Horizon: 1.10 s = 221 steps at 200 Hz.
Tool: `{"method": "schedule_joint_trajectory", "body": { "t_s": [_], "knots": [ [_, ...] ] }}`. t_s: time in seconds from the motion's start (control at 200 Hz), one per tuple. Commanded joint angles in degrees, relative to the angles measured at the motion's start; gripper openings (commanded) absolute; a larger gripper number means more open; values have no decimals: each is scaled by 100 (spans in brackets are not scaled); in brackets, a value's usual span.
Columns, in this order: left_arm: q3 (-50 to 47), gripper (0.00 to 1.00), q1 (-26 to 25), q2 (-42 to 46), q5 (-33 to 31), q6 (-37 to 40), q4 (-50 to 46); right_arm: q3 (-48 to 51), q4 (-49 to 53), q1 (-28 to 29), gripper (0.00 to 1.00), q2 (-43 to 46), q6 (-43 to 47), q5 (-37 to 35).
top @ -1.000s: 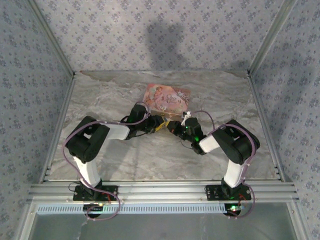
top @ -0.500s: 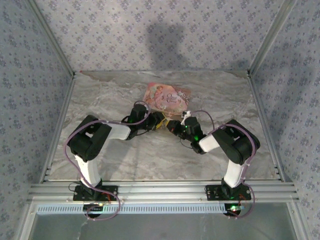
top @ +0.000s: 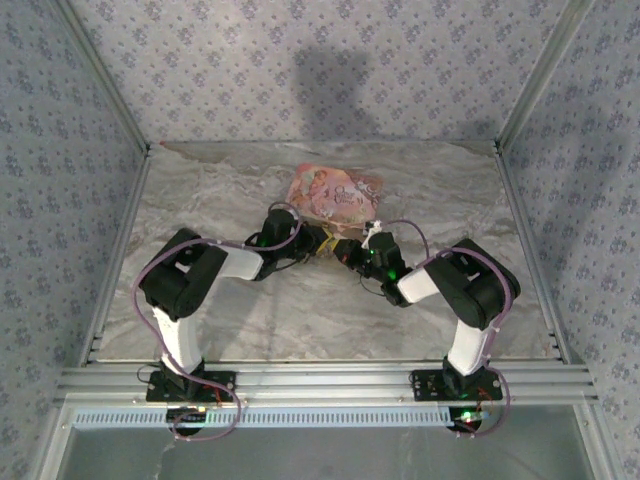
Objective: Unlock a padlock with a key
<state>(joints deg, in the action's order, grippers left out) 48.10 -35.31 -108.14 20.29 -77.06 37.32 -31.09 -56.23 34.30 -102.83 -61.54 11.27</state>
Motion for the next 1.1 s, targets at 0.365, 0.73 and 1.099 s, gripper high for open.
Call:
{"method": "schedule_joint_trajectory", "body": {
  "t_s": [0.365,0.73,1.099],
  "knots": [
    [178,5,-60,217,-134,-34,-263,370,576,-140,36,912,627,-176],
    [218,1,-90,596,-75,-364,-559,659,2265,-119,71,3046,4408,-1090],
    [209,0,-95,792,18,-836,-708,600,2917,445,75,3702,9857,-1480]
  ]
}}
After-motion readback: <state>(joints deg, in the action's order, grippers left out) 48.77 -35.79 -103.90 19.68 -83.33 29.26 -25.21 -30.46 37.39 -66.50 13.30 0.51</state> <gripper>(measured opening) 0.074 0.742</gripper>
